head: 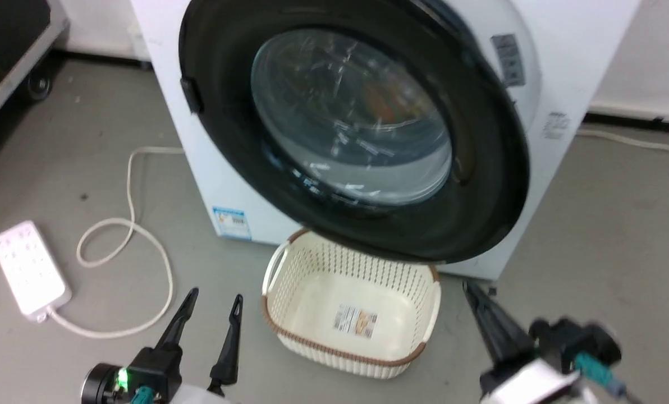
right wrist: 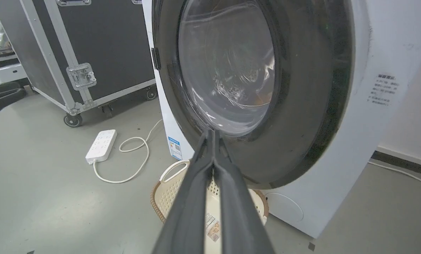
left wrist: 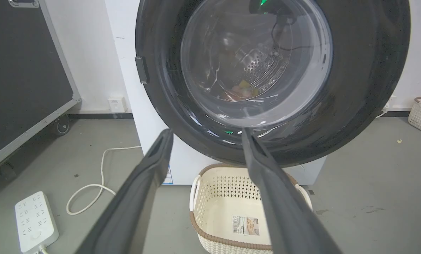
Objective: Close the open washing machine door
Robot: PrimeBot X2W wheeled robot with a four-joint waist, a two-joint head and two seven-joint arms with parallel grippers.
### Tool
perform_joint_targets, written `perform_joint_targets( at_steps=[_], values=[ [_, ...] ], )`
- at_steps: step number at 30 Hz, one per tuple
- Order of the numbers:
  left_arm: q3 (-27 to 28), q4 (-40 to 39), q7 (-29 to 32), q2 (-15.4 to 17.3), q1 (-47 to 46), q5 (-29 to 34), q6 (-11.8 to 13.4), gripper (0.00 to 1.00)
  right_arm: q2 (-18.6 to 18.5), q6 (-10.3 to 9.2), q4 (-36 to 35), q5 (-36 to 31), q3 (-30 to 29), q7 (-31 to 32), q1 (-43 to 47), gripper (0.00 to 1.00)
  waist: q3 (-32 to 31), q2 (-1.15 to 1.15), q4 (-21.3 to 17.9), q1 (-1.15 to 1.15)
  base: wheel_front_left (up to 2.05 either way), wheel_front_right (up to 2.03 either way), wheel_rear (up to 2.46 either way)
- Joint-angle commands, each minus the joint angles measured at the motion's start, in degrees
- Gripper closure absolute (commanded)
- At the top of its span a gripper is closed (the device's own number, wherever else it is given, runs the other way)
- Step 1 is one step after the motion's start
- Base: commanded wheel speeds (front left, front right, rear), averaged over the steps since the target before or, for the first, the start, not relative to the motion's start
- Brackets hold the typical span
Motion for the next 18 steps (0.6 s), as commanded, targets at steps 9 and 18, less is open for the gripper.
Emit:
perform_joint_targets(
  at_steps=[9, 18],
  values=[
    [-0.05, -0.12, -0.30, -2.32, -5.14, 0.29, -1.37, 0.00, -9.20, -0.04, 7.89, 0.96, 2.16, -0.26, -16.33, 1.00, 8.76, 0.00, 5.41, 0.00, 0.00, 0.00, 0.00],
    [-0.46, -0.46, -0.30, -3.79, -8.57, 0.05, -1.84, 0.00, -17.11, -0.04, 16.33, 8.10, 0.66, -0.26, -29.34, 1.00, 13.91, 0.00, 9.16, 0.00, 0.00, 0.00, 0.00]
  ],
)
